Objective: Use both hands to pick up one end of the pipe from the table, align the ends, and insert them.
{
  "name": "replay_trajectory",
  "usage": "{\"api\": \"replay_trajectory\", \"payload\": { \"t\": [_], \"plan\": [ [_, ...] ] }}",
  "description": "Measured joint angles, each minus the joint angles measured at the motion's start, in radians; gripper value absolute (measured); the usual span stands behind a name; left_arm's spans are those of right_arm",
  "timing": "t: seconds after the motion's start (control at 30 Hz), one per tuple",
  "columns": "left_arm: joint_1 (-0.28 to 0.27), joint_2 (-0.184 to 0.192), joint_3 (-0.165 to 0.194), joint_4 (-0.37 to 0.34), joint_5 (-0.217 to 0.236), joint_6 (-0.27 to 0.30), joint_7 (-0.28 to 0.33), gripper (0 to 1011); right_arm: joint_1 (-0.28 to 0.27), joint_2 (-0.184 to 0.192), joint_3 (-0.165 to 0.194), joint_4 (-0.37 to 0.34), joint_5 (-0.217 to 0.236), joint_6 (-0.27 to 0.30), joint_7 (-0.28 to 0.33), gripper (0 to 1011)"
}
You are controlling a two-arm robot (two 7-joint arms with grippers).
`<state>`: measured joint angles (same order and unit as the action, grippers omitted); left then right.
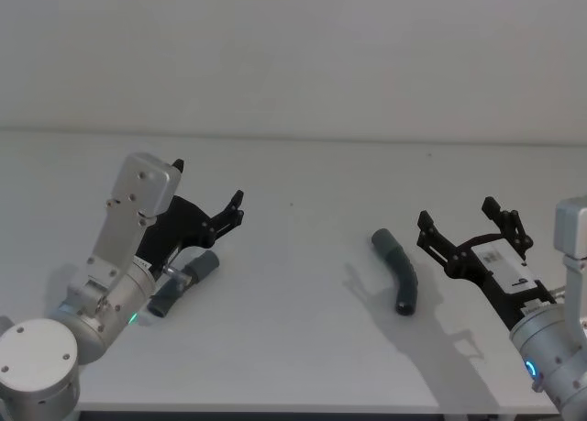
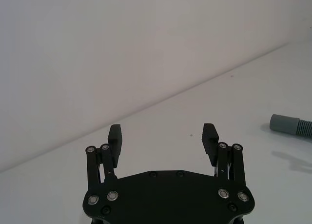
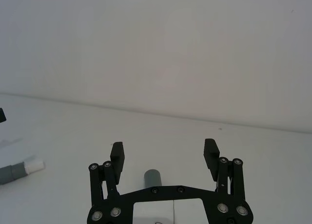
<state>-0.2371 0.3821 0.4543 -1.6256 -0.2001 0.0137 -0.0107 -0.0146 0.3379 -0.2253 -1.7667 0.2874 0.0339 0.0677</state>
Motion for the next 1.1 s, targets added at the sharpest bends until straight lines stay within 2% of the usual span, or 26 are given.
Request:
{"api": "replay_trajectory", "payload": {
  "t": [1.1],
  "plan": [
    [0.000,0.000,0.000,-0.001,0.000,0.000,0.000,1002,0.000,-0.001,-0.001,0.000,0.000,0.000,-0.001,1001]
  ]
}}
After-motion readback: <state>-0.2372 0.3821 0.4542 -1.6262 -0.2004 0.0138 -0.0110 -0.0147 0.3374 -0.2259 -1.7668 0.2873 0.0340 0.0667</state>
